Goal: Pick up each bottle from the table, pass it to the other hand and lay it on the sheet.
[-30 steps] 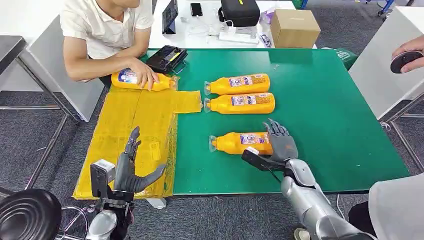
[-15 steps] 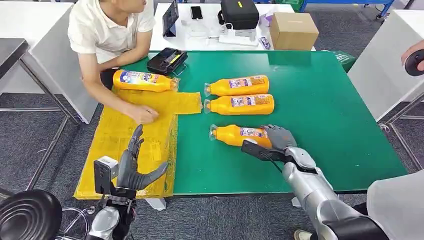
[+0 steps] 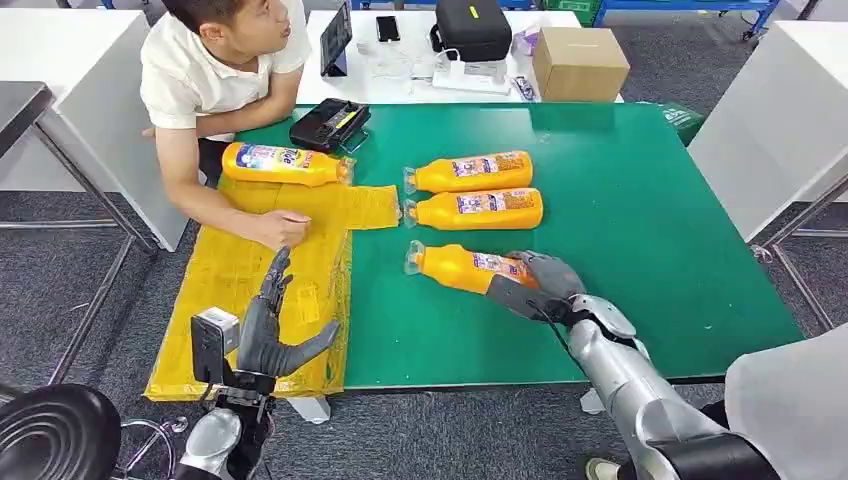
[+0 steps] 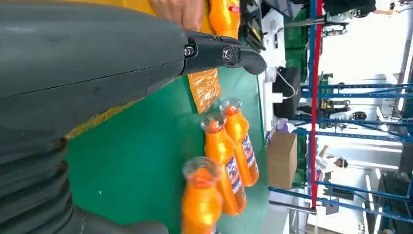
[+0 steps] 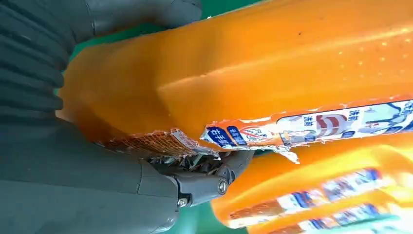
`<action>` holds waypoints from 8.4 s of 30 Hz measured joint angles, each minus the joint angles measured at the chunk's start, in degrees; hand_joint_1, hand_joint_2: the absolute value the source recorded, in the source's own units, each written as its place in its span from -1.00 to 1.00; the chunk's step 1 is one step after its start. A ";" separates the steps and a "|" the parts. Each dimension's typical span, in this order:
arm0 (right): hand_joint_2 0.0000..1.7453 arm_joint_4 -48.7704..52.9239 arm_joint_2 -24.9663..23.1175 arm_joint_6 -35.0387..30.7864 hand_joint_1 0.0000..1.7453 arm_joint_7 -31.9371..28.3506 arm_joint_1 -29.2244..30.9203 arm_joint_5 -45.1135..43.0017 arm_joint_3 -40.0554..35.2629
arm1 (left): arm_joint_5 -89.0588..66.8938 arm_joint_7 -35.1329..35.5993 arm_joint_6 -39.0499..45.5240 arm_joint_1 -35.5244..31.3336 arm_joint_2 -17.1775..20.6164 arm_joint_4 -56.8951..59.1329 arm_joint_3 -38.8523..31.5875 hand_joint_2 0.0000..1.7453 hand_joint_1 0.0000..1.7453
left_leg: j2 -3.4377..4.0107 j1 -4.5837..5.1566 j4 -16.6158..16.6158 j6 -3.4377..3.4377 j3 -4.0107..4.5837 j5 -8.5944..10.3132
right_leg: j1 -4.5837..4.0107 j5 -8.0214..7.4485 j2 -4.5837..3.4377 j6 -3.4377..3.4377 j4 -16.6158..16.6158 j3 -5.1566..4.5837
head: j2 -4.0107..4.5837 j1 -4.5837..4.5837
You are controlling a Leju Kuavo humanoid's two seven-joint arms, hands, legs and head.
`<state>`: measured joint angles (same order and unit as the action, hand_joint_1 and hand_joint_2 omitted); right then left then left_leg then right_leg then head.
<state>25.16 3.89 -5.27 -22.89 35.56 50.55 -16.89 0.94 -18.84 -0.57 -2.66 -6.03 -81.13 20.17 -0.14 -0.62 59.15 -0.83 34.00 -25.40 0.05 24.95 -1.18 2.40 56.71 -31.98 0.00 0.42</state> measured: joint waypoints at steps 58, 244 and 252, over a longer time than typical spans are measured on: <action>1.00 18.51 -16.06 -1.90 1.00 -10.05 -13.10 -23.77 -18.93 | 24.94 3.69 -2.53 -1.35 -2.86 2.32 8.39 1.00 -1.00 | -0.23 -0.01 0.01 0.06 1.45 0.26 | 0.01 -0.02 0.24 0.02 0.10 -1.22 | 0.00 -0.02; 1.00 17.96 4.88 -23.32 -1.00 -1.72 -10.22 9.36 3.60 | 2.64 -4.90 -4.94 6.87 2.16 -15.08 -5.51 1.00 -1.00 | -0.43 0.02 0.03 0.06 1.98 0.70 | 0.04 -0.31 0.51 0.05 0.16 -1.70 | 0.00 -0.02; 1.00 6.93 4.33 -20.00 -1.00 2.72 -2.92 11.81 1.37 | 2.75 -4.48 -5.07 3.93 1.84 -12.11 -4.26 1.00 -1.00 | -0.44 0.02 0.03 0.06 2.00 0.70 | 0.04 -0.31 0.51 0.05 0.16 -1.71 | 0.00 -0.02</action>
<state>32.09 8.22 -25.27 -20.17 32.64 62.36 -15.52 3.69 -23.32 -5.64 1.28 -4.20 -93.24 15.91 -0.58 -0.60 59.18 -0.77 36.00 -24.70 0.08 24.64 -0.67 2.45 56.87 -33.69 0.00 0.39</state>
